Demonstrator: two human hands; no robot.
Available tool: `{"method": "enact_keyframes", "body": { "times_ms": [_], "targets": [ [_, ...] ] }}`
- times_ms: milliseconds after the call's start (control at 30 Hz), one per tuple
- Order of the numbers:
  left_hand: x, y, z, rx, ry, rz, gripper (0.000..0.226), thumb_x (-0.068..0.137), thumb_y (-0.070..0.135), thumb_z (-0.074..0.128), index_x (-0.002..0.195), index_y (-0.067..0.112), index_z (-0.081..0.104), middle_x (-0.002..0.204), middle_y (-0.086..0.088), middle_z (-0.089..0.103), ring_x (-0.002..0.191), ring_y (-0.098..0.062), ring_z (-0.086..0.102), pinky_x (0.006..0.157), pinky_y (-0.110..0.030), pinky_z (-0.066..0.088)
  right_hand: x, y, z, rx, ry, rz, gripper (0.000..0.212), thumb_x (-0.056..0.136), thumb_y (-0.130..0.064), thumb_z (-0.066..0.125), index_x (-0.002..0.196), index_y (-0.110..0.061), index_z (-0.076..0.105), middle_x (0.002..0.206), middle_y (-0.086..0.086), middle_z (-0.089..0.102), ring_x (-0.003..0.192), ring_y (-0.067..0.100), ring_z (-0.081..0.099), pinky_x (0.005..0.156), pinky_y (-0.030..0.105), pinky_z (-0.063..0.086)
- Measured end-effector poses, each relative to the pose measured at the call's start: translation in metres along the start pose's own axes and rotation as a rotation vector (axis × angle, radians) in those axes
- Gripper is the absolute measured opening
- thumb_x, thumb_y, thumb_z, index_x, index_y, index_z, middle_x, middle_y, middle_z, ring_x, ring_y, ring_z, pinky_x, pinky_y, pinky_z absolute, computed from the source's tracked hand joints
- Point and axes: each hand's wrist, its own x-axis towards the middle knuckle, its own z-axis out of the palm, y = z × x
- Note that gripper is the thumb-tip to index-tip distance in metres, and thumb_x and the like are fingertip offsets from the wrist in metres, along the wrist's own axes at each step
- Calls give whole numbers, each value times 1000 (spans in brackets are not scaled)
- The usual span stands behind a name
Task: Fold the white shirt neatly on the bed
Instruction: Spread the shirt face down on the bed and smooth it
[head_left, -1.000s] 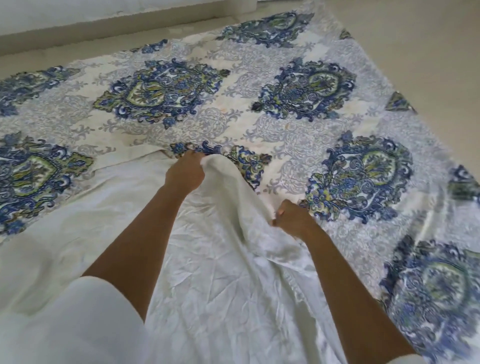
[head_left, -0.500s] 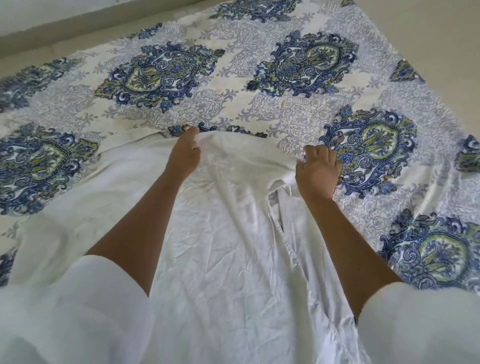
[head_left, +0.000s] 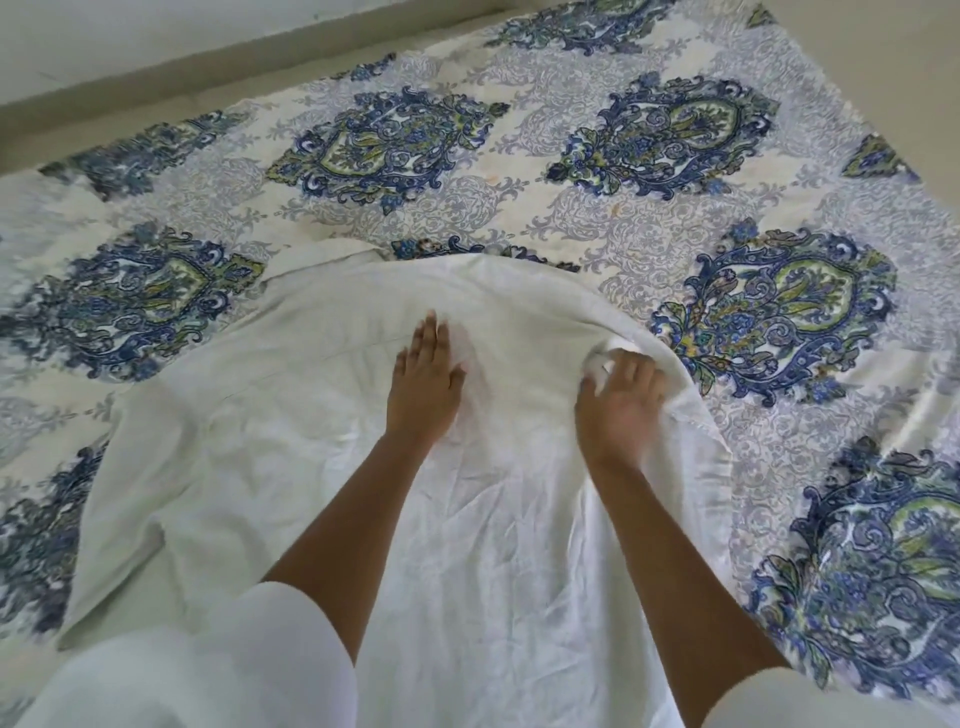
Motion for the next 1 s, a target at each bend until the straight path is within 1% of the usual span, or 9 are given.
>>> {"method": "enact_keyframes", "body": {
  "times_ms": [67, 167, 267, 333, 400, 533, 667, 833, 1000],
  "targets": [
    [7, -9, -5, 55, -7, 27, 59, 100, 27, 29, 149, 9, 2, 158, -7, -5, 147, -20, -1, 117, -39, 5, -11, -26, 22, 75, -34, -338, 31, 78, -10, 47, 102, 2, 61, 100, 20, 63, 96, 33, 56, 90, 37, 36],
    [17, -25, -6, 119, 8, -3, 60, 100, 29, 28, 149, 8, 0, 158, -7, -5, 147, -21, -2, 117, -39, 2, -20, -68, 52, 161, -322, -639, 44, 83, -8, 36, 119, 2, 58, 123, 21, 59, 118, 32, 55, 101, 38, 44],
    [26, -47, -2, 239, 20, -44, 62, 96, 33, 18, 149, 8, -4, 158, -9, -8, 146, -23, -7, 117, -41, -3, -6, -94, 78, 57, -586, -725, 49, 98, -19, 30, 146, -11, 27, 155, 8, 22, 145, 21, 16, 117, 35, 13],
    [30, -65, 2, 260, 64, -43, 67, 92, 40, 10, 149, 8, 0, 158, -9, -4, 146, -24, -4, 117, -43, -2, 10, -91, 97, -86, -581, -806, 53, 99, -34, 16, 149, -20, 15, 159, -1, 8, 147, 18, 3, 118, 37, 3],
    [34, -79, 5, 252, 105, -10, 69, 91, 48, 8, 149, 11, 6, 158, -7, 3, 146, -24, 3, 117, -44, 2, 27, -83, 111, -210, -429, -738, 59, 94, -42, 4, 149, -23, 12, 159, -1, 7, 146, 21, 4, 117, 42, 2],
    [39, -87, 3, 258, 119, 36, 69, 91, 51, 8, 149, 16, -2, 158, -4, -4, 145, -19, -6, 118, -43, -4, 44, -95, 110, -284, -326, -286, 55, 99, -39, 10, 149, -20, -1, 158, 3, -8, 146, 22, -9, 114, 46, -10],
    [44, -89, 3, 266, 83, 28, 72, 87, 53, -3, 150, 17, 0, 159, -1, -4, 146, -17, -6, 119, -42, -4, 26, -116, 118, -294, -450, -800, 53, 98, -41, 9, 149, -28, 1, 158, -3, -6, 145, 20, -10, 114, 49, -9],
    [35, -83, 3, 251, 63, -27, 69, 89, 48, -1, 149, 13, -1, 159, -3, -4, 146, -20, -5, 117, -41, -7, 37, -92, 106, -309, -371, -275, 55, 100, -41, 13, 149, -22, -1, 158, 3, -7, 146, 22, -8, 114, 49, -9],
    [-43, -40, 33, 180, 24, 88, 67, 92, 43, 7, 149, 9, 13, 157, -7, 12, 146, -22, 10, 118, -40, 3, -64, -38, 75, -262, -354, -586, 54, 96, -35, 24, 143, -13, 34, 151, 7, 34, 140, 24, 30, 115, 48, 16]
  ]
}}
